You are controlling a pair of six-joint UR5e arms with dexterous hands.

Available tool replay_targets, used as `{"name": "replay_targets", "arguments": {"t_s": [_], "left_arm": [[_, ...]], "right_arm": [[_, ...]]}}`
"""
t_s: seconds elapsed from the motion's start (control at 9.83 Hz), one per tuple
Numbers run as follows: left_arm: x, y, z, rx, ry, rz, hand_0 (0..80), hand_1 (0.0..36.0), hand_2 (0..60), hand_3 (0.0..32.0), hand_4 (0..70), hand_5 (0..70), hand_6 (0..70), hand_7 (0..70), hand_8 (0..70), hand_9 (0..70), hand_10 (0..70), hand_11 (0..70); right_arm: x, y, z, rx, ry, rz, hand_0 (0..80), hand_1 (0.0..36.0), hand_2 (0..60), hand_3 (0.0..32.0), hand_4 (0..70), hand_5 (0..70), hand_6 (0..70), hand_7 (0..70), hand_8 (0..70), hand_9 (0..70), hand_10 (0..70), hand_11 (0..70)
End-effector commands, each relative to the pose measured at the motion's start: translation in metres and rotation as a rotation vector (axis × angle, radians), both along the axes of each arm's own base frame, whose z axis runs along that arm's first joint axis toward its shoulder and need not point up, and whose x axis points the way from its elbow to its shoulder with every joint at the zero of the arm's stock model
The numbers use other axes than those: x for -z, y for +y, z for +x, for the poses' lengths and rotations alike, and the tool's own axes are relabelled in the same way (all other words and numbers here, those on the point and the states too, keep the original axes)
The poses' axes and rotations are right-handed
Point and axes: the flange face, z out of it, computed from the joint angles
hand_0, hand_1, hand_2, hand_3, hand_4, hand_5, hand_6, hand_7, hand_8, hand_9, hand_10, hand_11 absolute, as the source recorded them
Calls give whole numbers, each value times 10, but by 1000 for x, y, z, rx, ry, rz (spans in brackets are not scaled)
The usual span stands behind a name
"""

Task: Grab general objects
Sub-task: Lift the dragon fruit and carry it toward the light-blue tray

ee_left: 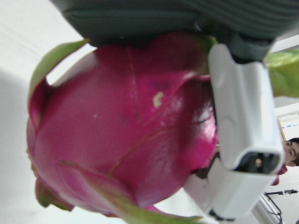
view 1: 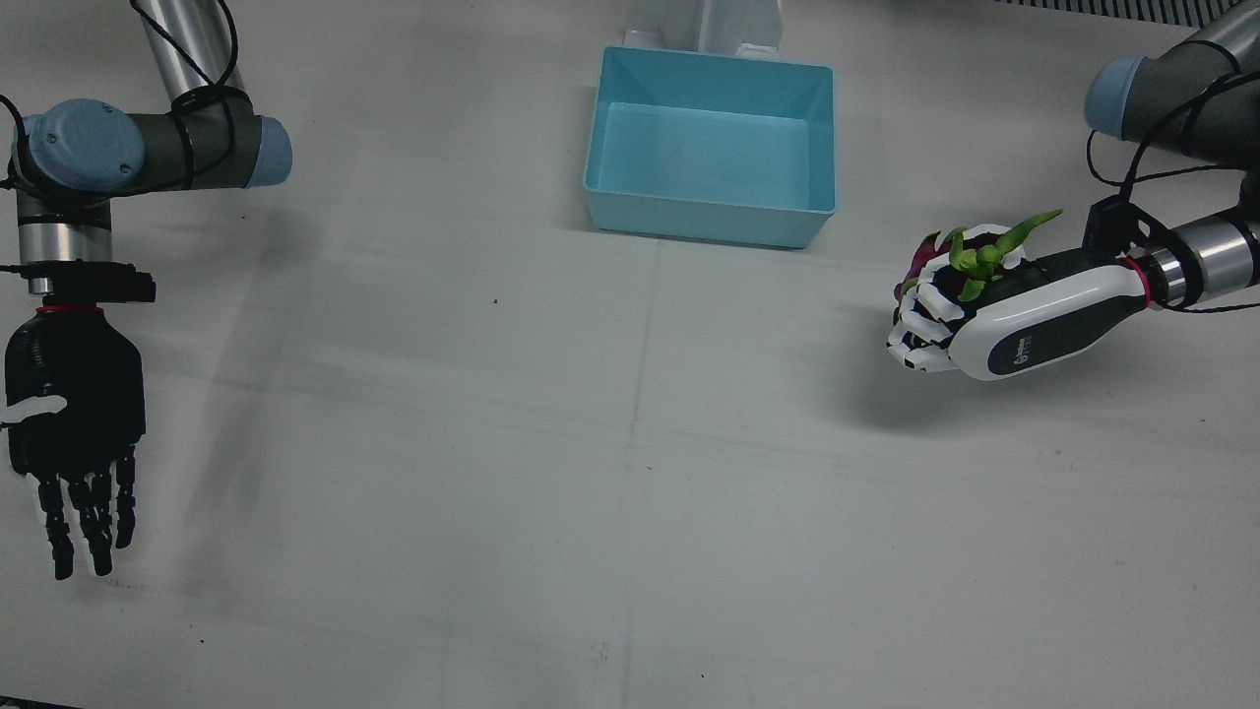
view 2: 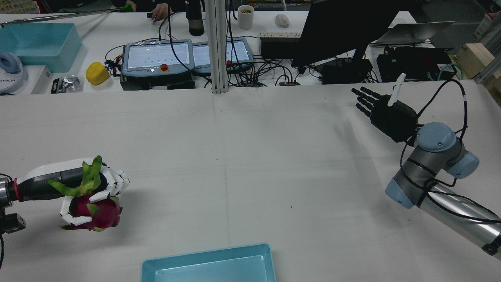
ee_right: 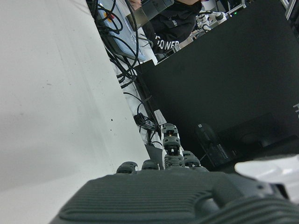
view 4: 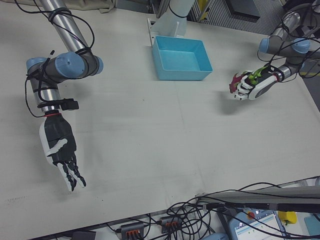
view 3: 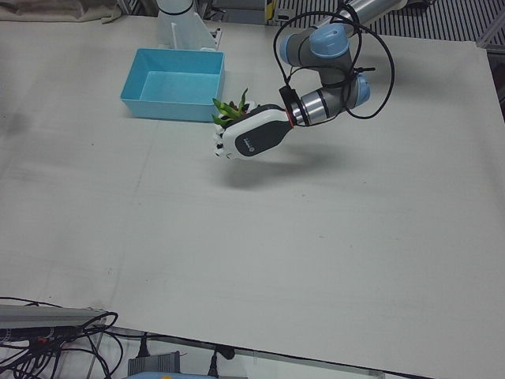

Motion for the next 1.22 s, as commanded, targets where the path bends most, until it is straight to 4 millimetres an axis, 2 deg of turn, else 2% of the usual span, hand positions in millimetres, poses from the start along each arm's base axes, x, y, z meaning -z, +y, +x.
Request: {"name": "replay_targets", "arguments": {"t_s": [0.0, 0.1, 0.2, 0.31, 0.41, 0.51, 0.61, 0.81, 1.12], "left_arm": [[10, 3, -1, -119, 71, -37, 800, 316, 600, 0, 700, 540, 700, 700, 700, 700, 700, 700], [15, 10, 8, -142, 78, -32, 800, 321, 600, 0, 700, 540, 700, 700, 700, 700, 700, 700], [34, 30, 30, -203, 103, -6, 800, 330, 600, 0, 700, 540, 700, 700, 700, 700, 700, 700], [56, 54, 62, -272, 137, 17, 800, 333, 600, 0, 700, 540, 700, 700, 700, 700, 700, 700], [82, 60, 88, -311, 167, 45, 800, 319, 600, 0, 700, 540, 700, 700, 700, 700, 700, 700], [95, 69, 106, -329, 189, 43, 800, 312, 600, 0, 700, 540, 700, 700, 700, 700, 700, 700], [106, 75, 119, -334, 202, 30, 800, 308, 600, 0, 700, 540, 700, 700, 700, 700, 700, 700], [128, 75, 129, -346, 239, 20, 800, 308, 600, 0, 700, 540, 700, 700, 700, 700, 700, 700], [145, 110, 167, -399, 374, -47, 768, 281, 600, 0, 700, 540, 700, 700, 700, 700, 700, 700]], "right_arm": [[0, 0, 0, 0, 0, 0, 0, 0, 0, 0, 0, 0, 0, 0, 0, 0, 0, 0], [0, 0, 0, 0, 0, 0, 0, 0, 0, 0, 0, 0, 0, 0, 0, 0, 0, 0], [0, 0, 0, 0, 0, 0, 0, 0, 0, 0, 0, 0, 0, 0, 0, 0, 0, 0], [0, 0, 0, 0, 0, 0, 0, 0, 0, 0, 0, 0, 0, 0, 0, 0, 0, 0], [0, 0, 0, 0, 0, 0, 0, 0, 0, 0, 0, 0, 0, 0, 0, 0, 0, 0], [0, 0, 0, 0, 0, 0, 0, 0, 0, 0, 0, 0, 0, 0, 0, 0, 0, 0], [0, 0, 0, 0, 0, 0, 0, 0, 0, 0, 0, 0, 0, 0, 0, 0, 0, 0], [0, 0, 0, 0, 0, 0, 0, 0, 0, 0, 0, 0, 0, 0, 0, 0, 0, 0], [0, 0, 0, 0, 0, 0, 0, 0, 0, 0, 0, 0, 0, 0, 0, 0, 0, 0]]}}
